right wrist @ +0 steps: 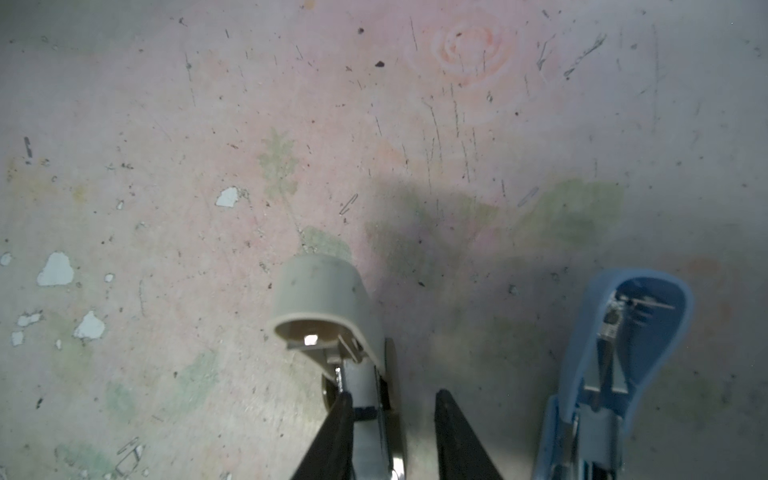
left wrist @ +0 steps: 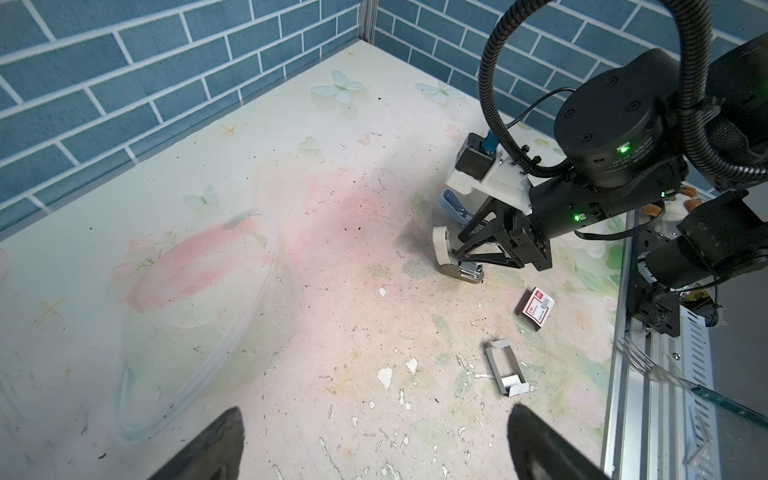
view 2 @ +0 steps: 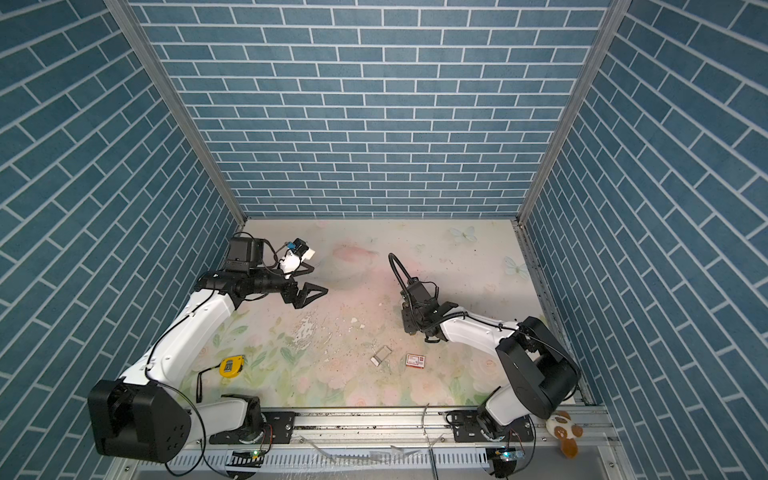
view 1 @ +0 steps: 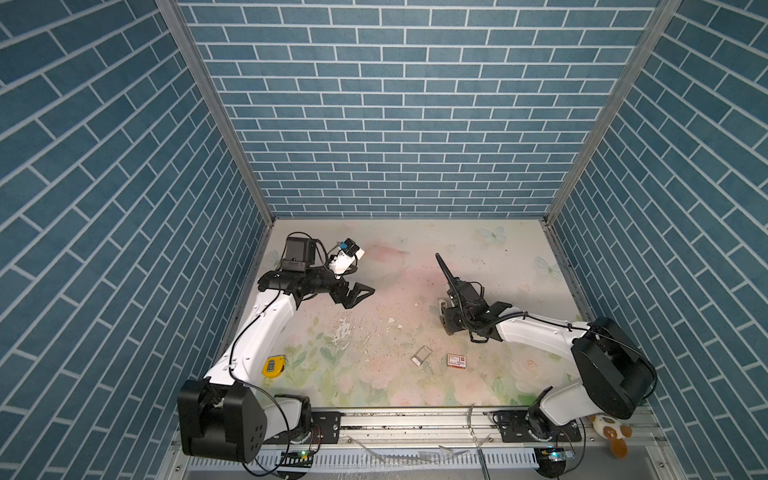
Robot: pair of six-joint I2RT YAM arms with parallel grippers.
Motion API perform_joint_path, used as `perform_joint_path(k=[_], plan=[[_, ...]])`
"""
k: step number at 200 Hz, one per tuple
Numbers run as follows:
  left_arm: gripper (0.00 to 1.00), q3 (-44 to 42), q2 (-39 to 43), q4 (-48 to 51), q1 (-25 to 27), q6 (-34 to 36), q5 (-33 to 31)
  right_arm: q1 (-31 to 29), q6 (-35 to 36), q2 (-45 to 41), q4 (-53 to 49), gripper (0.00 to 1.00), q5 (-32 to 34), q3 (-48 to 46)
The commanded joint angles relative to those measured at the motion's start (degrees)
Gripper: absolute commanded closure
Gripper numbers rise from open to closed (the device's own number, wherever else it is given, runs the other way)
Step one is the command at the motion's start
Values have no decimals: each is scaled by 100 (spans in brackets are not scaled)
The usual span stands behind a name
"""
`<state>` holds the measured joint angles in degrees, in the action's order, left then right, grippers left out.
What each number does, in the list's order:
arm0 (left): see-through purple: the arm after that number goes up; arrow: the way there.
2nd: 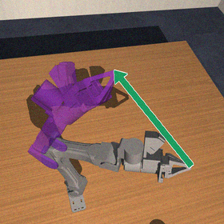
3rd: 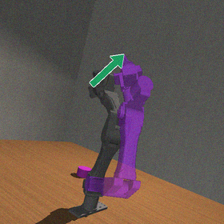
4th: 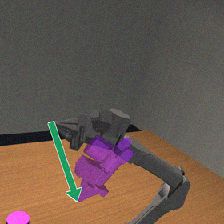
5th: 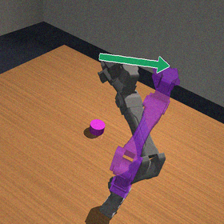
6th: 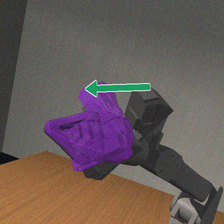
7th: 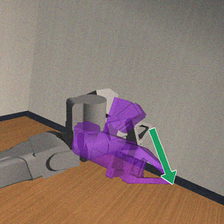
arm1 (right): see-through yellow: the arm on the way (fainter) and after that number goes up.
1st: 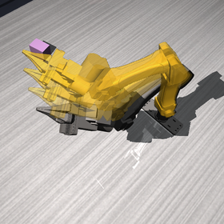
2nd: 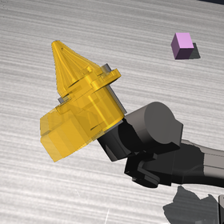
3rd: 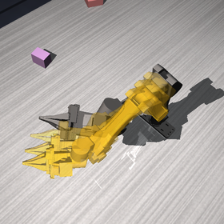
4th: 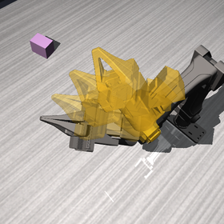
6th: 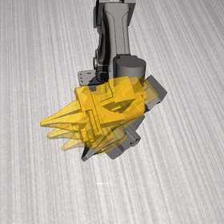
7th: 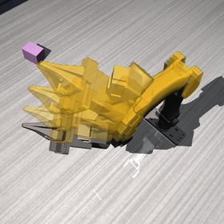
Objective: Load the staples into the stapler
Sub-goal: 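Open the right gripper and lift it off the seated staple strip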
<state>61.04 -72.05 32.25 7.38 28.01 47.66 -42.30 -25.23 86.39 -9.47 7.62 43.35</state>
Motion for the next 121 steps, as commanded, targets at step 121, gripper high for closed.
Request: perform_joint_path(k=[121], plan=[[0,7,32,62,27,25,27,42,142,-55,-242,66,-113,6]])
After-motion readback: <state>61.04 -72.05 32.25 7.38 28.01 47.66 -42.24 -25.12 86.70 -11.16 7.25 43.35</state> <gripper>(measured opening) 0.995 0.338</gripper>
